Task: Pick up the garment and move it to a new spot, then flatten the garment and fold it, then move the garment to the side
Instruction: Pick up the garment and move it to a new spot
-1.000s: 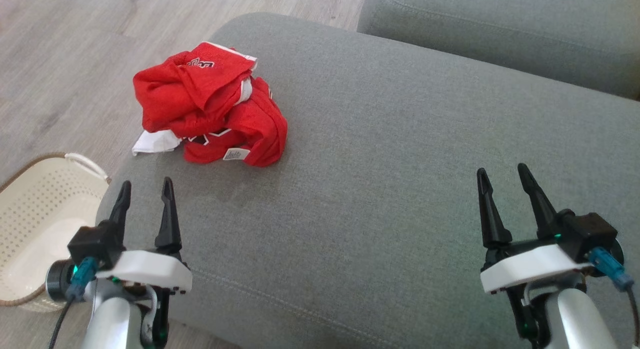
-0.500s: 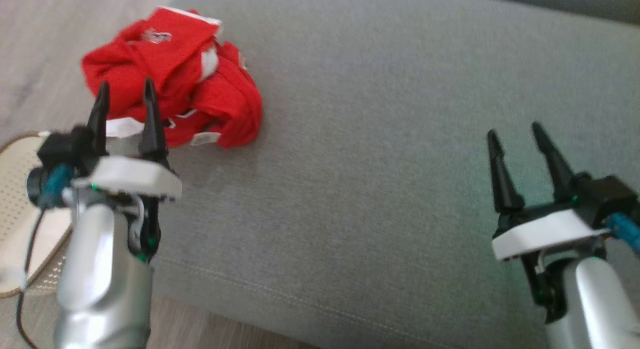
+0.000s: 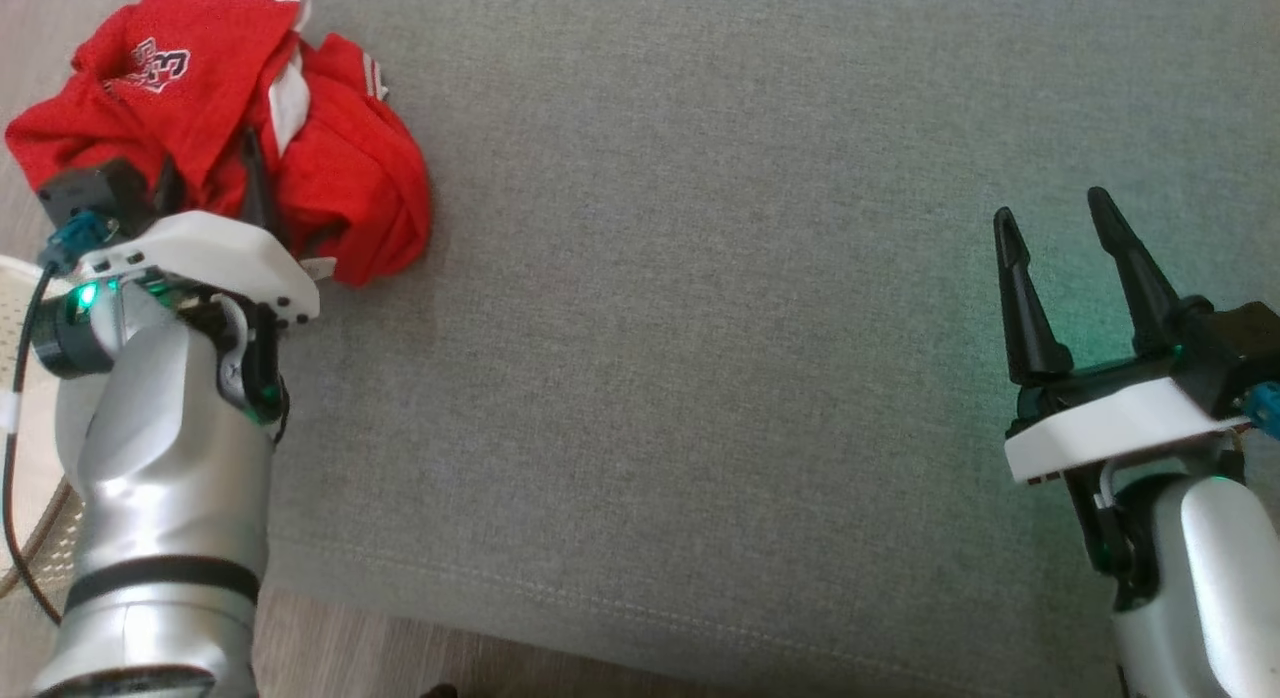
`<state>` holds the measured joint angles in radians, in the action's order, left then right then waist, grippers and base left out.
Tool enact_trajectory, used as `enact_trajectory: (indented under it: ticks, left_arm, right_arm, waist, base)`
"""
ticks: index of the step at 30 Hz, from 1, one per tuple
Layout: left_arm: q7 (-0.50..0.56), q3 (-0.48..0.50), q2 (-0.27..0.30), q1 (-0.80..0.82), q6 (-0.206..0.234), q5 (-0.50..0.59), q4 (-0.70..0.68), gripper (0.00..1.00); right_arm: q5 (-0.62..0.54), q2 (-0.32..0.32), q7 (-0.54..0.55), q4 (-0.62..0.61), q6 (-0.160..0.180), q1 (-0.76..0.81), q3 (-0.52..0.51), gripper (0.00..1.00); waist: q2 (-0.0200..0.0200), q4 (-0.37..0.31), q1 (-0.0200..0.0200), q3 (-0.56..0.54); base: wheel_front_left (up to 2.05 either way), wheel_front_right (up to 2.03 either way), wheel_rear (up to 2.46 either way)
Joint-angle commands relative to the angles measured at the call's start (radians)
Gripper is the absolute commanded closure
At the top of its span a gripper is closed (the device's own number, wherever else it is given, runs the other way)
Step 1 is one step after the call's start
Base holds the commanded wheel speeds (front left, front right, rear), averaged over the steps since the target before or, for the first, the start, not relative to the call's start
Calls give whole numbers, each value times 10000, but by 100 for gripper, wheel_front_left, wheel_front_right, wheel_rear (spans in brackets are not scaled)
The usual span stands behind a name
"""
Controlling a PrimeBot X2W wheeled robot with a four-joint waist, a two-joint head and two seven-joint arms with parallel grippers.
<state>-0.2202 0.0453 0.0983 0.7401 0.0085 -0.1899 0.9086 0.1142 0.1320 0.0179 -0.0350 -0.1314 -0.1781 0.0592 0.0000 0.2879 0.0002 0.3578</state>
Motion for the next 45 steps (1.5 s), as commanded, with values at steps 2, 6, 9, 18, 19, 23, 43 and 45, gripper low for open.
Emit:
enact_trajectory:
  ticks: [2,6,9,18,19,23,43,45]
  left_arm:
    - [-152,302,596,527,-1,-92,-8,100]
    - [-365,408,690,756,9,-148,-135,100]
    - [-400,469,720,750,95,-116,-551,100]
    - [-413,733,853,-657,144,251,-4518,100]
    - [-413,682,841,-869,109,286,-4841,100]
    - [-357,367,670,-1856,-18,382,-6267,100]
    - [1411,-2443,-377,-5089,-143,211,-9122,100]
    - [1428,-2697,-407,-4717,-160,161,-8684,100]
  right_arm:
    - [21,2,-8,-393,7,-256,166,0]
    - [21,-53,-29,-356,7,-237,51,0]
    - [27,-107,-52,-325,7,-207,-53,0]
    - [129,-439,-404,-45,7,40,-517,0]
    - [151,-476,-450,-3,7,91,-569,0]
    - [210,-601,-628,190,7,334,-709,0]
    - [600,-814,-938,531,7,617,-175,0]
    - [695,-815,-965,545,7,506,-35,0]
  waist:
    - [0,-18,-2,45]
    - [0,36,-2,-11]
    - [0,76,-2,-112]
    - [0,-148,-2,-1142]
    - [0,-206,-2,-1286]
    - [0,-512,-2,-1860]
    - [0,-3605,-2,-2224]
    - [0,-4128,-2,-2024]
  base:
    - [0,0,0]
    - [0,0,0]
    - [0,0,0]
    - [0,0,0]
    - [0,0,0]
    - [0,0,0]
    - [0,0,0]
    - [0,0,0]
